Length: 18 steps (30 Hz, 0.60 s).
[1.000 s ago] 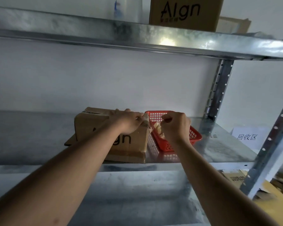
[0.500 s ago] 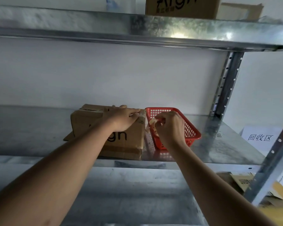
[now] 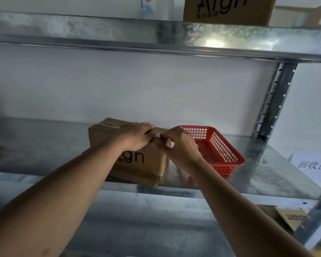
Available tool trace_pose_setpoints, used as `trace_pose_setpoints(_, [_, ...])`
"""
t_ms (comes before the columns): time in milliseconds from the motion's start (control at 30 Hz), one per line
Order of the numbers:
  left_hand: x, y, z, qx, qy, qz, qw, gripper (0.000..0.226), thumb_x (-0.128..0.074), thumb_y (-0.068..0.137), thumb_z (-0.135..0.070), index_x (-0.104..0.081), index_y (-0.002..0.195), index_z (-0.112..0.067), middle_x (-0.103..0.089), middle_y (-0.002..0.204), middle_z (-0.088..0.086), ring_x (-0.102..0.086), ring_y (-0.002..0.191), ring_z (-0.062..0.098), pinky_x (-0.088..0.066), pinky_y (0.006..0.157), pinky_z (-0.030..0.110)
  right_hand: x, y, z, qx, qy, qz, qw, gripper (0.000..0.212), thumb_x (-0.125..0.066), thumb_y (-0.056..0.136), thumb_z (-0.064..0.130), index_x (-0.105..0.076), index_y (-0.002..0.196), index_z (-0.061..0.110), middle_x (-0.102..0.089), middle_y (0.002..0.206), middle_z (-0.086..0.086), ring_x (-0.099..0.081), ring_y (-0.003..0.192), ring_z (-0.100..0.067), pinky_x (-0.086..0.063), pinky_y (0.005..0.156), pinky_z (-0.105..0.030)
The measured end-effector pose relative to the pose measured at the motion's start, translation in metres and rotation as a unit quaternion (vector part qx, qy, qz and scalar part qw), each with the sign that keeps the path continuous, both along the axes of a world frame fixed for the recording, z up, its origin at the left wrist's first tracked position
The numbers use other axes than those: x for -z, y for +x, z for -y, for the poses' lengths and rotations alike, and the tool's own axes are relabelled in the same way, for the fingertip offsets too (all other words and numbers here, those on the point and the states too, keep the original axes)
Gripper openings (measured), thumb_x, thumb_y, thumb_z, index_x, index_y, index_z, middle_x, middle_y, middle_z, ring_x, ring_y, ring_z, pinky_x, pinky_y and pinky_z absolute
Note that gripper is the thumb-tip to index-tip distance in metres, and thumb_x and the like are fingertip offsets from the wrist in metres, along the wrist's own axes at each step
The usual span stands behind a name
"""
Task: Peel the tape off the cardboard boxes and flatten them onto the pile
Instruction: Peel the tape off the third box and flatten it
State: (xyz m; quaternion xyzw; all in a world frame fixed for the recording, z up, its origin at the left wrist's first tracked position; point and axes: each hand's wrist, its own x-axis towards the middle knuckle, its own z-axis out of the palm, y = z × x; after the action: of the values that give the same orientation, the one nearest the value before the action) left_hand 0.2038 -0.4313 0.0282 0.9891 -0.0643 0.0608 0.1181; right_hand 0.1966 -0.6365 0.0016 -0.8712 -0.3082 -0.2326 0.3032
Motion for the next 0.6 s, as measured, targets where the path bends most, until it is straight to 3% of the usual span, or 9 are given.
trace_pose_setpoints(133, [-0.006, -0.001, -0.01, 0.005, 0.004, 0.01, 1.0, 0.052, -0.032, 0.109, -0.053, -0.046, 0.153, -0.03, -0.047, 0.157, -0.007, -0.044, 0.143, 0.023, -0.034, 0.118, 0.05, -0.005, 0.004, -0.006, 0.011, -0.008, -0.016, 1.0, 0.033, -0.073, 0.089, 0.05, -0.072, 0.087, 0.017, -0.068, 0.096, 0.0, -0.058, 0.091, -0.015, -0.042, 0.067, -0.026])
trace_pose_setpoints(233, [-0.009, -0.003, -0.015, 0.023, -0.012, 0.004, 1.0, 0.048, -0.035, 0.11, -0.049, -0.049, 0.152, -0.031, -0.051, 0.149, -0.006, -0.049, 0.136, 0.022, -0.04, 0.11, 0.044, -0.008, 0.006, -0.01, 0.02, 0.013, -0.049, 0.998, 0.034, -0.074, 0.087, 0.052, -0.075, 0.102, 0.022, -0.066, 0.102, 0.007, -0.058, 0.096, -0.012, -0.041, 0.069, -0.025])
trace_pose_setpoints(333, [-0.01, -0.003, -0.022, 0.041, -0.033, -0.012, 0.999, 0.047, -0.037, 0.111, -0.046, -0.046, 0.154, -0.031, -0.046, 0.153, -0.005, -0.044, 0.14, 0.022, -0.035, 0.106, 0.034, -0.008, 0.009, -0.013, 0.028, 0.06, -0.097, 0.993, 0.037, -0.067, 0.092, 0.051, -0.076, 0.111, 0.021, -0.067, 0.106, 0.007, -0.06, 0.1, -0.011, -0.04, 0.066, -0.021])
trace_pose_setpoints(400, [-0.01, -0.004, -0.028, 0.045, -0.047, -0.022, 0.998, 0.047, -0.038, 0.111, -0.044, -0.043, 0.156, -0.034, -0.037, 0.161, -0.007, -0.036, 0.147, 0.02, -0.028, 0.106, 0.03, -0.006, 0.012, -0.016, 0.045, 0.089, -0.122, 0.988, 0.028, -0.06, 0.1, 0.038, -0.076, 0.117, 0.022, -0.073, 0.111, 0.004, -0.066, 0.099, -0.012, -0.041, 0.064, -0.015])
trace_pose_setpoints(500, [-0.007, -0.005, -0.037, 0.044, -0.06, -0.031, 0.997, 0.047, -0.038, 0.11, -0.047, -0.041, 0.157, -0.041, -0.029, 0.167, -0.011, -0.027, 0.153, 0.017, -0.025, 0.118, 0.037, 0.001, 0.014, -0.02, 0.08, 0.123, -0.139, 0.979, 0.029, -0.064, 0.097, 0.015, -0.074, 0.123, 0.022, -0.073, 0.118, 0.005, -0.065, 0.103, -0.01, -0.048, 0.073, -0.016])
trace_pose_setpoints(600, [-0.004, -0.004, -0.04, 0.043, -0.072, -0.028, 0.996, 0.047, -0.039, 0.109, -0.049, -0.042, 0.155, -0.044, -0.028, 0.167, -0.015, -0.025, 0.154, 0.016, -0.024, 0.125, 0.048, 0.01, 0.01, -0.025, 0.092, 0.187, -0.151, 0.966, 0.023, -0.066, 0.095, 0.011, -0.079, 0.109, 0.023, -0.077, 0.103, 0.007, -0.067, 0.09, -0.007, -0.048, 0.067, -0.016])
